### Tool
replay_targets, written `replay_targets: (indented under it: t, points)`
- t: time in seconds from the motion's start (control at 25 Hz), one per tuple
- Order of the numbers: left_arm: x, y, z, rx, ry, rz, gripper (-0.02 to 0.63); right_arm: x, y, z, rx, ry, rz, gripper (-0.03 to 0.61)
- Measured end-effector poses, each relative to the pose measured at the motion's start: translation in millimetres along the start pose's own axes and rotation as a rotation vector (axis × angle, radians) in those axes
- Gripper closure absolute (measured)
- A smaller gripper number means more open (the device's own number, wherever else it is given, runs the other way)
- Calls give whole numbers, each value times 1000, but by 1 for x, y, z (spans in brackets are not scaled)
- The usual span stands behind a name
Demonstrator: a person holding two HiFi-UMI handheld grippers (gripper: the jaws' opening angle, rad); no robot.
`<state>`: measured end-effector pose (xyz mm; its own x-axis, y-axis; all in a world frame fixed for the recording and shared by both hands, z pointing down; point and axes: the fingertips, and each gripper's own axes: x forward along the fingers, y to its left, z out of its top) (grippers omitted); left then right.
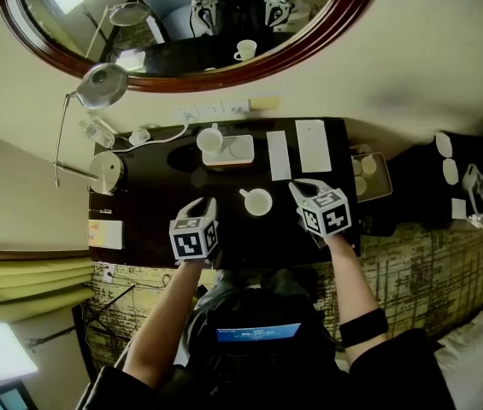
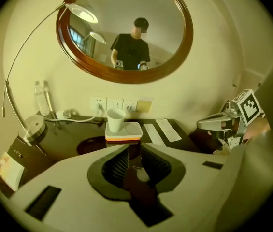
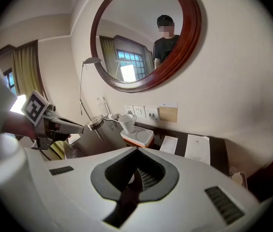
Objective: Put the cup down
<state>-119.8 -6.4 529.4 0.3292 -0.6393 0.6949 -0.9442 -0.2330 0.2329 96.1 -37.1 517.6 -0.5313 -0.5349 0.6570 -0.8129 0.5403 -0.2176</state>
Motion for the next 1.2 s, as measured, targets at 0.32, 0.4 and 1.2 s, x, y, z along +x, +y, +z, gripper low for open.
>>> replay_targets:
  t: [0.32, 0.4, 1.2]
  points:
    - [46, -56, -47, -168, 155, -13, 135, -4, -9, -4, -46, 15, 53, 577]
    - [59, -67, -56, -164, 179, -6, 98, -6, -16, -10, -55, 27, 62, 577]
    - [152, -90, -83, -167, 317, 168, 18, 1, -62, -50, -41, 107, 76, 577]
